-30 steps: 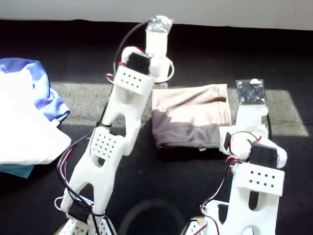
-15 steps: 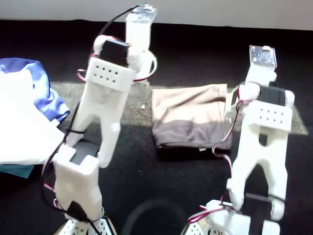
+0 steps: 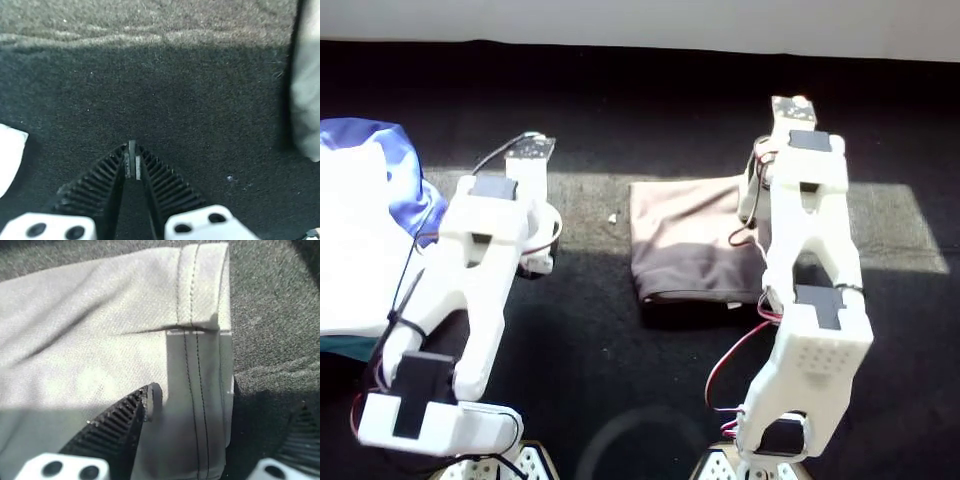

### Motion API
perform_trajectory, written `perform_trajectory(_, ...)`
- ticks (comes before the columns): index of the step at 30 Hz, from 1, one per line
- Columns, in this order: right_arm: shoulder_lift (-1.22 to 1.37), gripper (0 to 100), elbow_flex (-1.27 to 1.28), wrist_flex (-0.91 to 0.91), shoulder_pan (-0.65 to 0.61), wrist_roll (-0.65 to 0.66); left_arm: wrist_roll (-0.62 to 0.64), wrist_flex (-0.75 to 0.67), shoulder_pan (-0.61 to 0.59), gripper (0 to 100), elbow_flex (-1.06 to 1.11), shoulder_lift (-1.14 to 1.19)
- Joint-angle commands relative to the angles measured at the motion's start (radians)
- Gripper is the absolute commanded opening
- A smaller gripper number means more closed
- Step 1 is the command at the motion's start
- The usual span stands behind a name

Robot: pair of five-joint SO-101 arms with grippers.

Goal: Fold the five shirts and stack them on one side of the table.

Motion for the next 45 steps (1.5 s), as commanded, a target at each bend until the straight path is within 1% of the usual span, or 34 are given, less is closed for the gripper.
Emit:
perform_trajectory(1,0.028,40.2,-0.065,-0.01,-0.016,-0.009,-0.051,-0.224,-0.015,1,0.193,-0.094)
perform_trajectory(5,0.073,40.2,-0.074,-0.012,-0.056,-0.009,-0.054,-0.43,-0.015,1,0.358,-0.113)
perform_trajectory(8,0.131,40.2,-0.076,-0.013,-0.065,-0.008,-0.052,-0.537,-0.013,1,0.443,-0.12)
perform_trajectory(15,0.28,39.2,-0.077,-0.053,-0.062,-0.005,-0.054,-0.552,-0.013,1,0.449,-0.114)
perform_trajectory(16,0.294,36.8,-0.077,-0.053,-0.065,-0.003,-0.054,-0.552,-0.013,1,0.449,-0.114)
perform_trajectory(17,0.3,32.0,-0.077,-0.051,-0.065,-0.003,-0.054,-0.552,-0.013,1,0.449,-0.114)
perform_trajectory(18,0.303,25.1,-0.081,-0.048,-0.065,-0.003,-0.054,-0.552,-0.013,1,0.449,-0.114)
perform_trajectory(20,0.308,6.7,-0.101,-0.045,-0.065,-0.003,-0.052,-0.552,-0.013,1,0.449,-0.114)
perform_trajectory(21,0.309,0.0,-0.108,-0.044,-0.062,-0.005,-0.052,-0.552,-0.013,1,0.449,-0.114)
perform_trajectory(23,0.308,3.5,-0.111,-0.044,-0.059,-0.003,-0.052,-0.552,-0.013,1,0.449,-0.114)
perform_trajectory(25,0.305,0.2,-0.111,-0.047,-0.042,-0.002,-0.052,-0.552,-0.013,1,0.449,-0.113)
perform_trajectory(27,0.308,0.7,-0.147,-0.047,-0.01,0.002,-0.051,-0.552,-0.013,1,0.449,-0.113)
perform_trajectory(31,0.311,0.6,-0.266,-0.053,0.11,0.132,-0.051,-0.552,-0.012,1,0.449,-0.113)
perform_trajectory(36,0.314,0.6,-0.509,-0.065,0.271,0.292,-0.051,-0.552,-0.012,1,0.45,-0.113)
perform_trajectory(39,0.315,0.6,-0.601,-0.133,0.349,0.365,-0.051,-0.552,-0.012,1,0.45,-0.113)
perform_trajectory(45,0.355,0.6,-0.613,-0.343,0.452,0.508,-0.051,-0.552,-0.012,1,0.45,-0.113)
